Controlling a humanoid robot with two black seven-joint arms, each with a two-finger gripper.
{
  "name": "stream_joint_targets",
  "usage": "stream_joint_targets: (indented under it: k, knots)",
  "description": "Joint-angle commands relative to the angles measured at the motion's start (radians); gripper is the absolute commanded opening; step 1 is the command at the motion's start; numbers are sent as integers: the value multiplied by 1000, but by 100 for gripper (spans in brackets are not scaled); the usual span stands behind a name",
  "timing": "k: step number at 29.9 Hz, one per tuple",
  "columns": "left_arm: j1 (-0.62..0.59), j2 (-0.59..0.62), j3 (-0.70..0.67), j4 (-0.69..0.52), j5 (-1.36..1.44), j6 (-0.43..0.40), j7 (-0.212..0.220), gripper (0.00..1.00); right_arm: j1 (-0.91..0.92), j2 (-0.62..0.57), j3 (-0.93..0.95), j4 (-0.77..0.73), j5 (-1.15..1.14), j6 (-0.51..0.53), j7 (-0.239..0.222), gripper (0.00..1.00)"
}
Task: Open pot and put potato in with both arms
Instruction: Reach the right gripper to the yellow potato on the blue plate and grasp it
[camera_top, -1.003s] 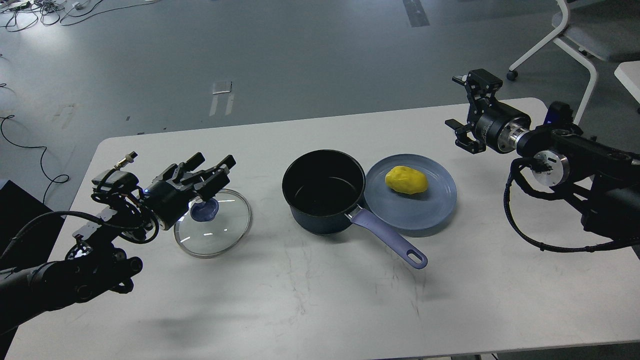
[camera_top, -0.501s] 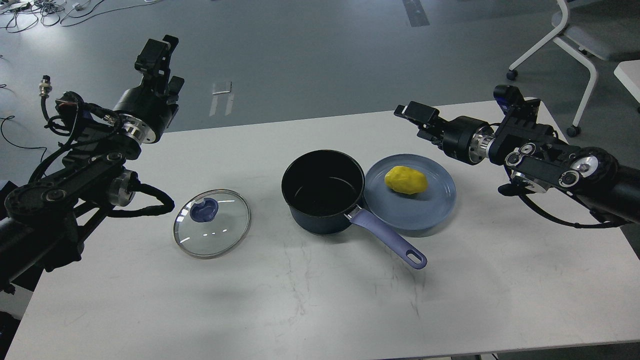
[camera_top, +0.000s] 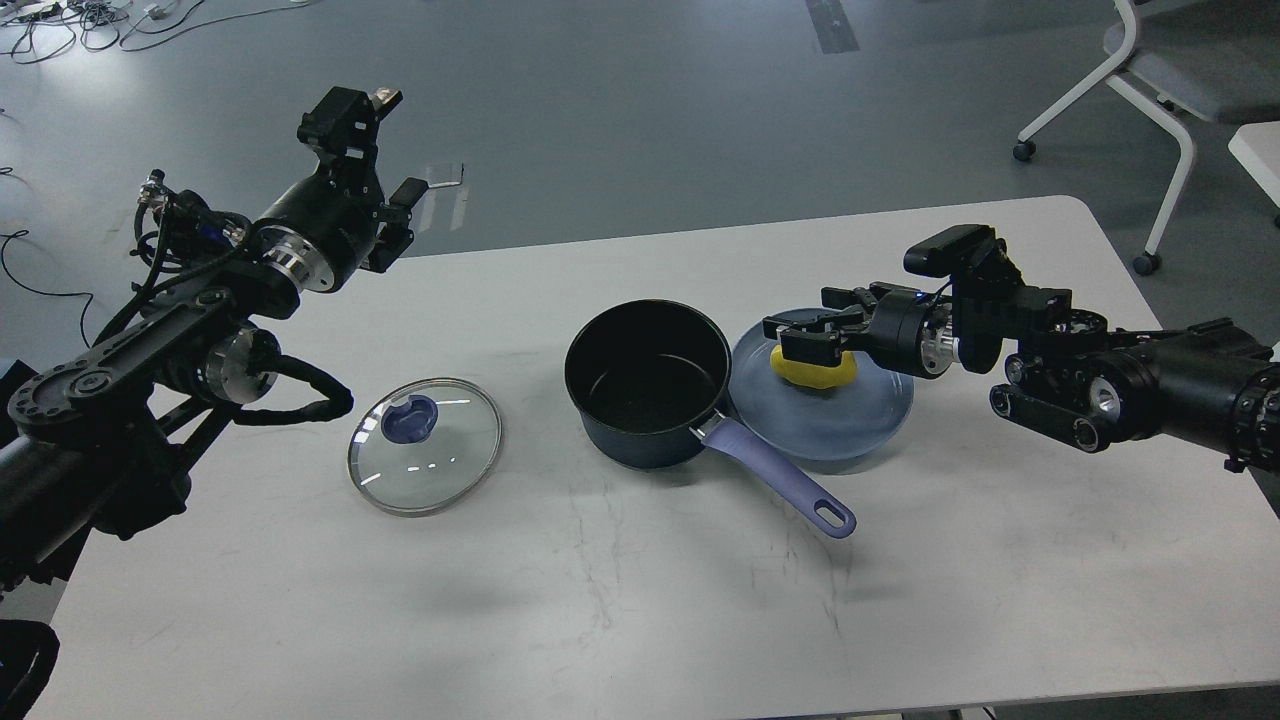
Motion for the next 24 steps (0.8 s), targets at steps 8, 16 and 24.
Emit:
stream_joint_targets:
  k: [8, 16, 24]
  knots:
    - [30, 10, 6, -1, 6, -1, -22, 98, 6, 44, -95, -54, -6, -13, 0, 100]
    - [31, 5, 8, -1, 42, -1, -56, 98, 6, 42, -217, -56, -7, -12, 0, 78]
    - [33, -4, 9, -1, 44, 1, -57, 98, 0, 39, -262, -97, -6, -73, 0, 21]
